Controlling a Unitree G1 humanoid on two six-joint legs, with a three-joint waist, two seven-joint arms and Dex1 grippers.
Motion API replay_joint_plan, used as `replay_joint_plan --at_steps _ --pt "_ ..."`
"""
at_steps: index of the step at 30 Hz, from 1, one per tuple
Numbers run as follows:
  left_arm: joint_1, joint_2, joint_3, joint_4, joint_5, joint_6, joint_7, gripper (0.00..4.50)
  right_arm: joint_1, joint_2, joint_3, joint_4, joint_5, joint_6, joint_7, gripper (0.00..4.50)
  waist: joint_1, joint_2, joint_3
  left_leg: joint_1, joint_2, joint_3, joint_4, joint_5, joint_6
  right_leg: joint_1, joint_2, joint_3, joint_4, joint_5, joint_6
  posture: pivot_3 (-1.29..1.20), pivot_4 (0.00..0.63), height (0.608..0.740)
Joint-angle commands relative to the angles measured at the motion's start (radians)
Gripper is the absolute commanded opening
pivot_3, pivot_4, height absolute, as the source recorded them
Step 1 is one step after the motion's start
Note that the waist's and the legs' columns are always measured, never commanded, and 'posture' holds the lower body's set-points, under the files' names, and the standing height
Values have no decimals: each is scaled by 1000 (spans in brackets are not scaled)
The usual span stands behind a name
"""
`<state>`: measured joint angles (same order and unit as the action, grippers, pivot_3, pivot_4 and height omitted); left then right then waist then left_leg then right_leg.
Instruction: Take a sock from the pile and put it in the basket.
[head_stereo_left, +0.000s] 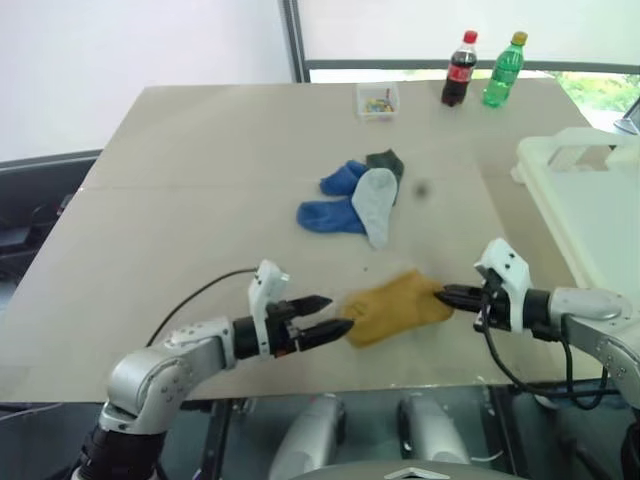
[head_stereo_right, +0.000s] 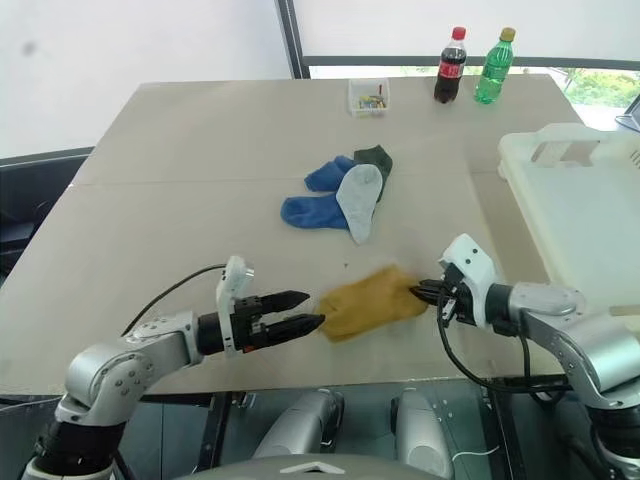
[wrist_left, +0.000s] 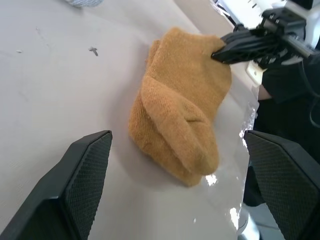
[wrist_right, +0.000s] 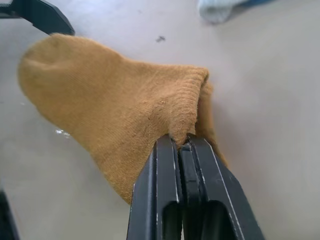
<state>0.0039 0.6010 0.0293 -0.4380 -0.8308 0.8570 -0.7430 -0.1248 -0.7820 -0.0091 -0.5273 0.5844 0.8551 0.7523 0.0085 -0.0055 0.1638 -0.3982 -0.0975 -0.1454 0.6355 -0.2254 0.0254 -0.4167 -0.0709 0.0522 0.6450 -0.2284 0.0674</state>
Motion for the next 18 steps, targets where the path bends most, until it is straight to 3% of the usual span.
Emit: replay_joint_plan --at_steps 1,2,4,9,14,16,18 --pt "0 7 -2 -22 18 -42 -25 4500 4 -18 -20 -17 -15 -40 13 1682 4 0 0 0 0 0 0 0 0 0 0 0 0 0 0 0 150 740" --pt "-1 5 -4 -20 22 -45 -27 4500 6 -17 -20 -19 -21 -36 3 2304 4 0 0 0 0 0 0 0 0 0 0 0 0 0 0 0 150 740" --pt "-1 3 -5 -17 29 -50 -29 4500 12 -19 -24 -22 -27 -36 2 2977 5 0 0 0 0 0 0 0 0 0 0 0 0 0 0 0 150 740" --pt "15 13 -4 -10 47 -67 -48 4500 55 -49 -75 -36 -50 -114 40 2977 5 0 0 0 0 0 0 0 0 0 0 0 0 0 0 0 150 740" --pt "21 7 -15 -2 55 -71 -68 4500 63 -51 -105 -67 -1 -154 91 1408 5 0 0 0 0 0 0 0 0 0 0 -1 0 0 0 0 150 740" --pt "20 5 -19 1 52 -64 -72 4500 58 -49 -82 -76 -9 -168 100 308 5 0 0 0 0 0 0 0 0 1 0 -1 0 0 0 0 150 740" --pt "18 8 -23 2 49 -56 -76 4500 50 -44 -17 -69 -63 -203 99 139 4 0 0 0 0 0 0 0 0 1 0 -1 -1 0 0 0 150 740"
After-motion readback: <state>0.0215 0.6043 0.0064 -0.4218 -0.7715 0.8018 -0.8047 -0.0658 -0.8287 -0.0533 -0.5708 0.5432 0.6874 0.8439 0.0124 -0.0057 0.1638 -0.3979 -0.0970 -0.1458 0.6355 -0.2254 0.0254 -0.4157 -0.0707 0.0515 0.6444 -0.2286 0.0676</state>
